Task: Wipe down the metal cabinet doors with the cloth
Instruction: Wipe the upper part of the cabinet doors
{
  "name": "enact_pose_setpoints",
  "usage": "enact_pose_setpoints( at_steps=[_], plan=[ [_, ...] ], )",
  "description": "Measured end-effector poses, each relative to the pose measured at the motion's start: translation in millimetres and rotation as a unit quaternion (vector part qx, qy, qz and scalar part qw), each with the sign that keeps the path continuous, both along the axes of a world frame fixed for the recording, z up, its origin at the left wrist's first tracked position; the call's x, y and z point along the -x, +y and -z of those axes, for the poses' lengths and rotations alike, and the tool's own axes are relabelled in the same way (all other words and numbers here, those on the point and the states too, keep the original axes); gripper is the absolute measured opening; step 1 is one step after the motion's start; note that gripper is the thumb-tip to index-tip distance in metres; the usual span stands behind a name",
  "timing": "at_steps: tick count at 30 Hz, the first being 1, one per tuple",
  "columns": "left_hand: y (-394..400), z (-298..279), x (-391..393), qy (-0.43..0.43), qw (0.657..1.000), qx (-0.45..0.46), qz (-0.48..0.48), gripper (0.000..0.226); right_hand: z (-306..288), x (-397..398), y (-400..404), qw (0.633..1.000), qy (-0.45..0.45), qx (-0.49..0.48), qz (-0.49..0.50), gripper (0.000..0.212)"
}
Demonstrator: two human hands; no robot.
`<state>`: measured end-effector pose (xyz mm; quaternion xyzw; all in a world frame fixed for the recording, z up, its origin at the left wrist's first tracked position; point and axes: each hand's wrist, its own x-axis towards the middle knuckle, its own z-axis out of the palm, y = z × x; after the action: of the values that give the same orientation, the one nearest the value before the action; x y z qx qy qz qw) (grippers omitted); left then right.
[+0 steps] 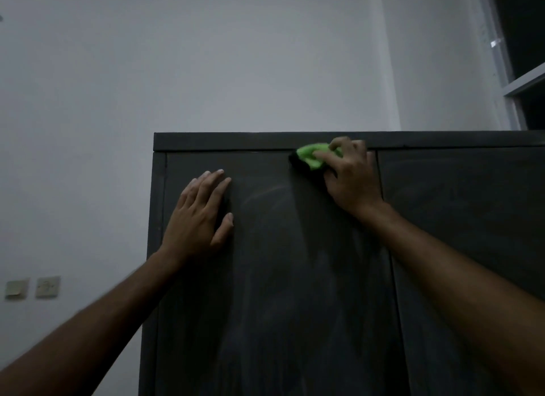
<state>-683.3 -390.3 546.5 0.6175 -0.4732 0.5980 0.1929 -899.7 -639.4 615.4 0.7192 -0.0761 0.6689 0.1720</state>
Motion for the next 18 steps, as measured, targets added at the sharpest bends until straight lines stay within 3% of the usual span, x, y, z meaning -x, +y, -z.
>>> enact_pose_setpoints(
  at_steps=[2,6,8,14,18],
  plan=[
    [-2,15,-1,0.015,1.000,0.004,0.006,0.072,10,8,-10,0.999,0.022,0.037,0.009,0.037],
    [-4,20,-6,0.021,1.000,0.008,0.003,0.072,-17,17,-22,0.992,-0.085,-0.089,0.015,0.044],
    [-4,20,-8,0.019,1.000,0.011,0.003,0.072,-25,9,-11,0.990,-0.096,-0.106,0.002,0.046],
    [-7,22,-15,0.008,1.000,0.030,-0.004,0.072,5,20,-28,0.996,0.042,0.077,0.007,0.037],
    [-13,25,-14,0.003,0.999,0.045,-0.016,0.072,-23,39,-57,0.996,-0.065,-0.052,0.021,0.042]
  ],
)
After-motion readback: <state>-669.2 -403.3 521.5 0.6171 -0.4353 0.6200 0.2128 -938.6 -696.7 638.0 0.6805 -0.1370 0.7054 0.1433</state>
